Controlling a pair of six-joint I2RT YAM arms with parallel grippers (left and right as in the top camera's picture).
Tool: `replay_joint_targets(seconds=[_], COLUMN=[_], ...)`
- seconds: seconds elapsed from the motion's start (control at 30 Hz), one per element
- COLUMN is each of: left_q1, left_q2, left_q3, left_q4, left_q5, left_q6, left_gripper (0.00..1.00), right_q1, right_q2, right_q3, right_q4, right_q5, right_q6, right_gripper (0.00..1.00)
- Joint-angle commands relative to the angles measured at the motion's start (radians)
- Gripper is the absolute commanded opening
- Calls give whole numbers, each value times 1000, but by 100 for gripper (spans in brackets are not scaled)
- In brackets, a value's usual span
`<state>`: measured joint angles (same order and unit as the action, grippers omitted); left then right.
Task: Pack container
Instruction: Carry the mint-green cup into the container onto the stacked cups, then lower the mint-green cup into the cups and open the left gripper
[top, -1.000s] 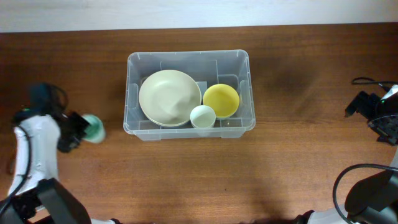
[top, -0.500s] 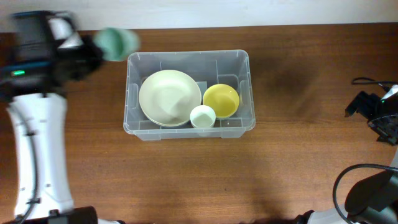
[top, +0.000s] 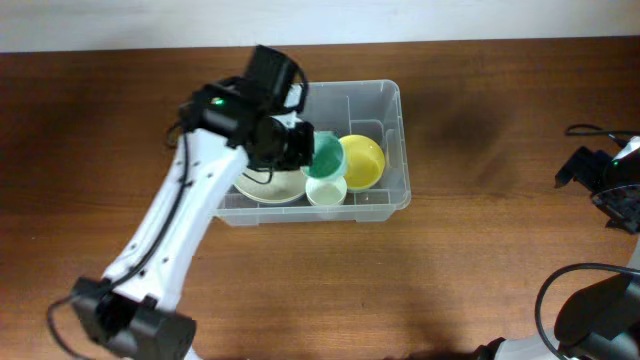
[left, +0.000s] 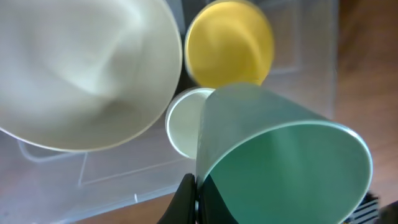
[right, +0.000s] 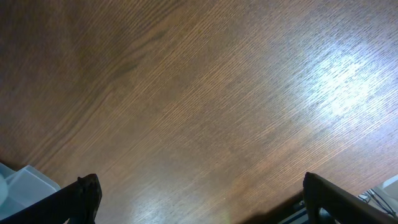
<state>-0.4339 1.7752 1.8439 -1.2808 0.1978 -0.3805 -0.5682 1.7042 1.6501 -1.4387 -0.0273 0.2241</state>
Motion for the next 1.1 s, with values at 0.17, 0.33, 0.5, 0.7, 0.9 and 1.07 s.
replay_joint_targets(seconds=[0.17,0.33,0.5,0.7,0.9,1.07], left_q1=[-7,-7,-7,-6,27,152], left_q2=[95,130,133,133,132,124], left_q3=[5,4,4,5,31,174], left_q4=[-44,-47,-48,-45,-14,-111], left_q5=[-38,-29,-16,-4,-65,-114], left_q6=[20,21,31,39,46,46], left_gripper=[1,1,17,99,100,100], right_q1=[-2,-2,-2,-2,-2,-2], right_q2=[-13,-13,-13,-13,-13,-13], right_q3=[-1,-1,-1,-1,-1,-1], right_q4=[0,0,0,0,0,0], right_q5=[2,2,2,2,2,2], right_q6=[-7,-7,-7,-7,-7,-7], right_gripper=[99,99,99,99,99,99])
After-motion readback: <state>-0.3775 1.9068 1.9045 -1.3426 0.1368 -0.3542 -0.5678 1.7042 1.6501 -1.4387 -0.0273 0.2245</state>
